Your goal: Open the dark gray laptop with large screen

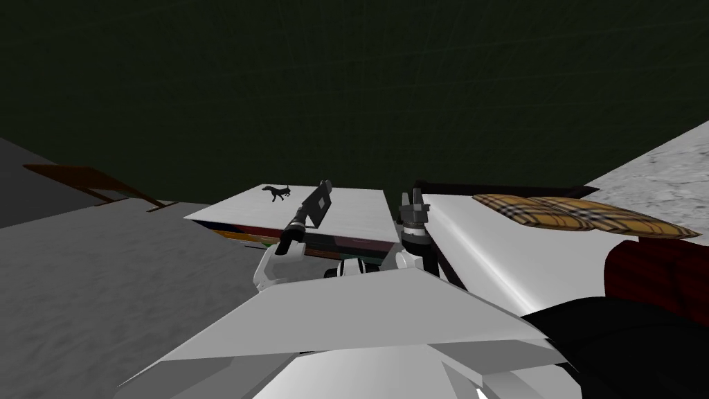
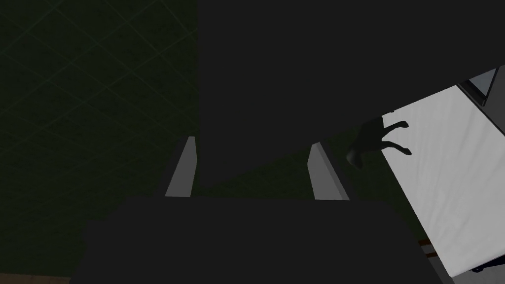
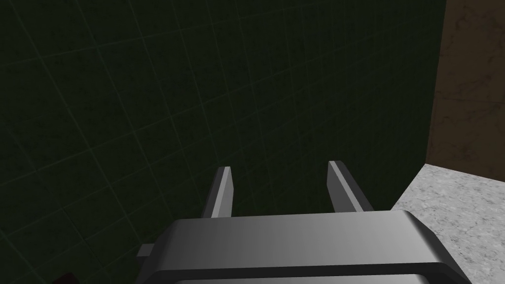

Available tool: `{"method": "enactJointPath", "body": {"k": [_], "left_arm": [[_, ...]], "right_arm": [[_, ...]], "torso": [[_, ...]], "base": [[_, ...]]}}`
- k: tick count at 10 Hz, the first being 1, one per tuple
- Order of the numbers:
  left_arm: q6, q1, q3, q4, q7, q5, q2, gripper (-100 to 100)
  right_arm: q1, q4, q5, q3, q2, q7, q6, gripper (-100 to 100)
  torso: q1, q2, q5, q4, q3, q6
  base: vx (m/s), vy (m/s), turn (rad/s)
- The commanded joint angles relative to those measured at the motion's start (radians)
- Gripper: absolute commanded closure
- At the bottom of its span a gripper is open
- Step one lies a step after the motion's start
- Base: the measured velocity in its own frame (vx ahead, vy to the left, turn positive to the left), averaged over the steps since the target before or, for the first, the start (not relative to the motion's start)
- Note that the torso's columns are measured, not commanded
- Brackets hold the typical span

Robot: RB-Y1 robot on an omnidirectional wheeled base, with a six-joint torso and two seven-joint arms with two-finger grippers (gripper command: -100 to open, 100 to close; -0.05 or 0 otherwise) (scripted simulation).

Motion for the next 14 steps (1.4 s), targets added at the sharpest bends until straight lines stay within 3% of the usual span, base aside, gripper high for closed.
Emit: {"method": "enactJointPath", "body": {"k": [1,7,8,9,14], "left_arm": [[0.062,-0.005,-0.005,-0.017,0.048,0.045,-0.033,100],[0.177,-0.016,-0.013,-0.05,0.129,0.128,-0.094,100],[0.163,-0.014,-0.011,-0.048,0.119,0.122,-0.083,100],[0.176,-0.023,-0.01,-0.025,0.158,0.157,-0.095,100],[0.195,-0.046,-0.009,0.033,0.247,0.242,-0.125,100]], "right_arm": [[0.0,0.0,0.0,0.0,0.0,0.0,0.0,0],[0.0,0.0,0.0,0.0,0.0,0.0,0.0,0],[0.0,0.0,0.0,0.0,0.0,0.0,0.0,0],[0.0,0.0,0.0,0.0,0.0,0.0,0.0,0],[0.0,0.0,0.0,0.0,0.0,0.0,0.0,0]], "torso": [[0.003,-0.002,0.002,-0.002,-0.001,0.001],[-0.007,0.0,-0.004,-0.001,-0.001,0.001],[-0.009,0.002,-0.005,0.001,0.001,0.001],[-0.012,0.003,-0.006,0.002,0.002,0.001],[-0.009,0.003,-0.006,0.002,0.001,0.001]], "base": [[0.024,0.143,-0.001],[0.011,0.114,0.006],[0.008,0.048,0.0],[0.009,0.073,0.041],[0.01,0.106,0.023]]}}
